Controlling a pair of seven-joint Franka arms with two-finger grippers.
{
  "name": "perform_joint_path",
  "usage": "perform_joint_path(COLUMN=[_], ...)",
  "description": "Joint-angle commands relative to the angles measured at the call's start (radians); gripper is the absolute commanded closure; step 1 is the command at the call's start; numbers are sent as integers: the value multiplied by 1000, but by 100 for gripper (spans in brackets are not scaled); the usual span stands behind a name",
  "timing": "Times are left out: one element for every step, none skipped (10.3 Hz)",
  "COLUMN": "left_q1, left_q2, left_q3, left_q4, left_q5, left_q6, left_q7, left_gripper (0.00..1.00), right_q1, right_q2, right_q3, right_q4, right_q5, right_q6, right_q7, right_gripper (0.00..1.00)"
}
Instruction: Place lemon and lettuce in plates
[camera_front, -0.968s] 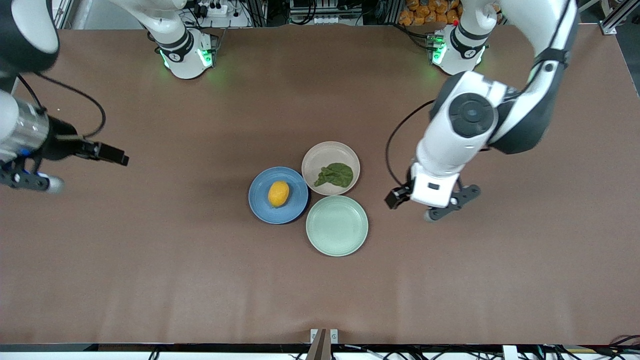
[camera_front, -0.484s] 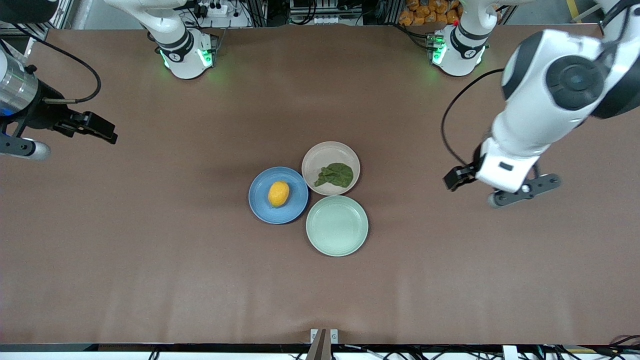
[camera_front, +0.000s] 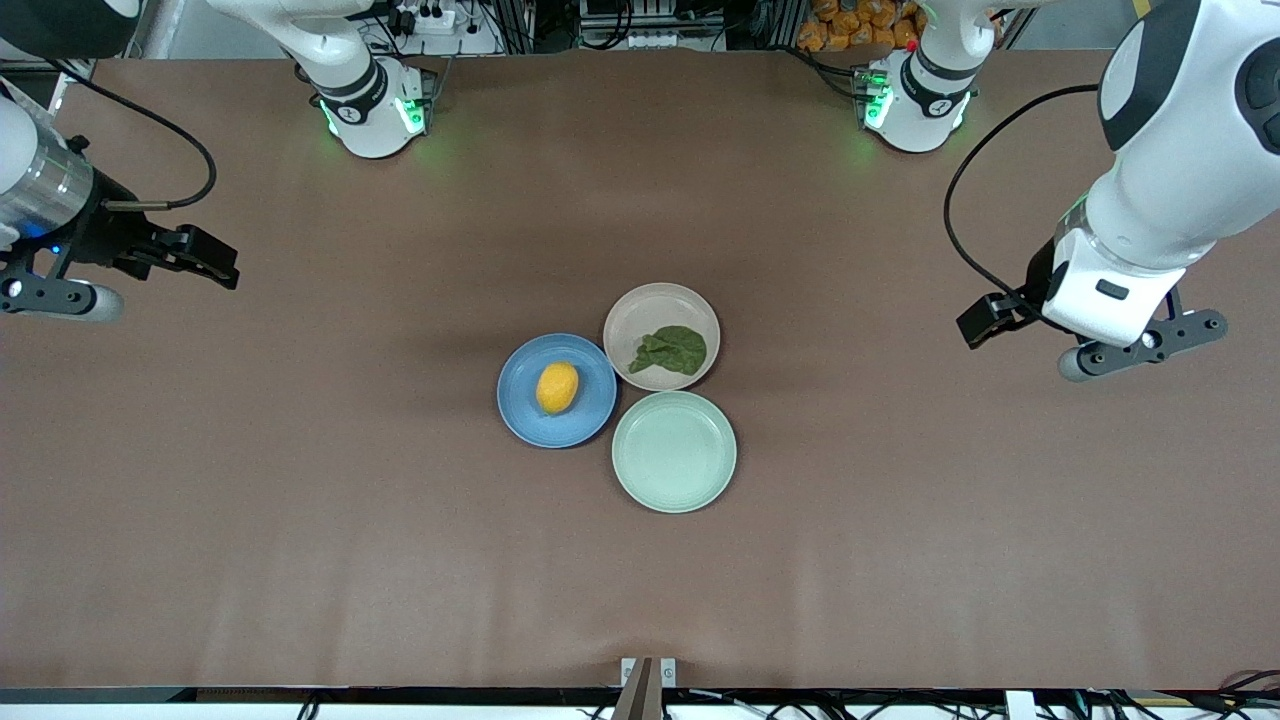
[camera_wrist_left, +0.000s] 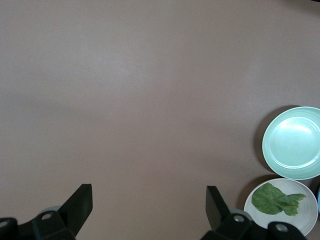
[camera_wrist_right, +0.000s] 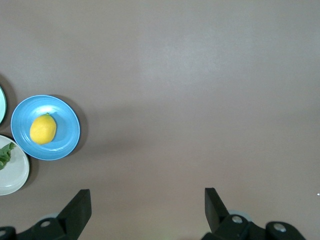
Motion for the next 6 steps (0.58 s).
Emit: perform_joint_path(left_q1=[32,39,52,52,50,49], left_q2=[-46,-48,-52,-78,-88,-91], left_q3=[-2,-2,-2,13,57,103], left_q4=[-23,-22,-22,-31,-31,-33], left_q5=[-30,-30,-33,-43,-72,-118], left_q6=[-25,-34,-35,-39,-40,-40], left_q7=[24,30,62,129,201,253], left_gripper=[0,0,0,0,0,0], right_q1=[12,13,18,29,32,35], right_q2=[-11,-11,-11,-13,-11,-11], right_q3=[-1,1,1,1,1,1], right_q4=[-14,-14,-17,-19,-19,-20], right_q5=[-24,-24,-21,-21,-21,-21], right_q6=[8,8,6,6,6,6], right_q7=[-20,-20,-20,-20,-31,-64], right_gripper=[0,0,0,0,0,0])
